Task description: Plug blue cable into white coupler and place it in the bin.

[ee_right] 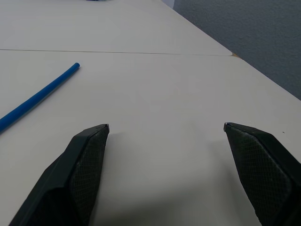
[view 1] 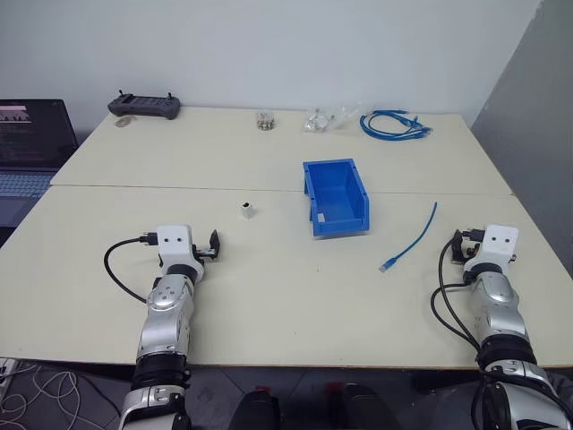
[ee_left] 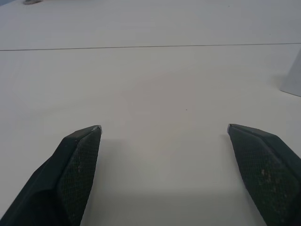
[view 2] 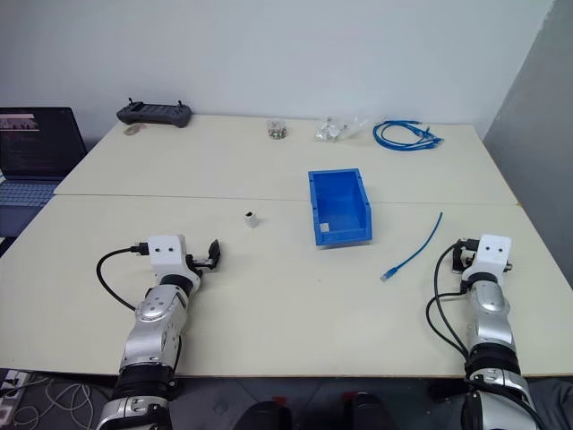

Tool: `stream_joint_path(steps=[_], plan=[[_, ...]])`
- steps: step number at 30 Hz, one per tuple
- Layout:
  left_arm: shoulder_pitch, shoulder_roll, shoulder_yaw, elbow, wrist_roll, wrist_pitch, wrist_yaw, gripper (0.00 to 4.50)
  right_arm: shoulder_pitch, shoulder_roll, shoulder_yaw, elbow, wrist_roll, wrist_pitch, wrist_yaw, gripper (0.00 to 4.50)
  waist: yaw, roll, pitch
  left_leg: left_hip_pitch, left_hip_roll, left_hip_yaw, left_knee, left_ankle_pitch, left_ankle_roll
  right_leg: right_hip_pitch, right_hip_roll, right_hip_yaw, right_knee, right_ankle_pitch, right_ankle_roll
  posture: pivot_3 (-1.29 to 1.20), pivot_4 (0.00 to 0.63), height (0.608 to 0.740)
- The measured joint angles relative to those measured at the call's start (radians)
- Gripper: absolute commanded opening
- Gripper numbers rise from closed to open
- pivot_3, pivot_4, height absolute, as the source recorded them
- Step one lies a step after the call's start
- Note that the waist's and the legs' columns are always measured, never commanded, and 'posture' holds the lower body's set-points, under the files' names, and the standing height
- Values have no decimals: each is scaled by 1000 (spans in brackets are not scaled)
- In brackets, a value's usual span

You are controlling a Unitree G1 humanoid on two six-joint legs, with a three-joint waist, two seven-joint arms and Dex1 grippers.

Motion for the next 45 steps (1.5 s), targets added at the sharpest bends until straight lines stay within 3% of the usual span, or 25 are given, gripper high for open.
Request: stream_joint_path(steps=[13, 18, 23, 28, 33, 39, 45], plan=[[1, 42, -5, -35, -18, 65, -67, 4500, 73, -50, 45, -119, -17, 48, 79, 4157, 0, 0, 2, -2, 0, 0, -1, 0, 0, -2, 0, 0, 0, 0, 0, 0, 150, 740], [18, 159, -52, -146, -44, 174, -233, 4500, 170, -160, 88, -302, -16, 141, 247, 4157, -2, 3, 15, -5, 0, 0, -1, 0, 0, -4, 0, 0, -1, 0, -1, 0, 150, 740], [38, 290, -151, -345, -123, 274, -495, 4500, 176, -368, 125, -380, 11, 196, 531, 4157, -2, 8, 25, -6, -2, 0, 0, 0, -1, -5, 0, 0, -1, 0, -1, 0, 150, 740], [-27, 304, -271, -501, -220, 359, -686, 4500, 66, -517, 213, -449, 89, 269, 912, 4157, -3, 5, 32, -6, 1, -2, 2, 0, -1, -5, 6, 0, 0, 0, -1, 0, 150, 740], [-107, 252, -362, -519, -237, 329, -774, 4500, -98, -556, 364, -413, 75, 232, 1197, 4157, -7, 5, 34, -8, 2, -2, 7, 0, -1, -5, 8, 0, 1, 0, -1, 0, 150, 740], [-97, 244, -454, -467, -190, 213, -860, 4500, -277, -506, 509, -225, -6, 82, 1406, 4157, -5, 5, 36, -18, 0, -4, 14, -1, 0, -11, 7, -1, 1, 5, -10, 0, 150, 740], [-42, 250, -478, -473, -160, 153, -873, 4500, -408, -438, 591, -7, -94, -86, 1478, 4157, 1, 5, 36, -19, 0, -4, 15, -1, 0, -12, 5, -1, 1, 6, -11, 0, 150, 740]])
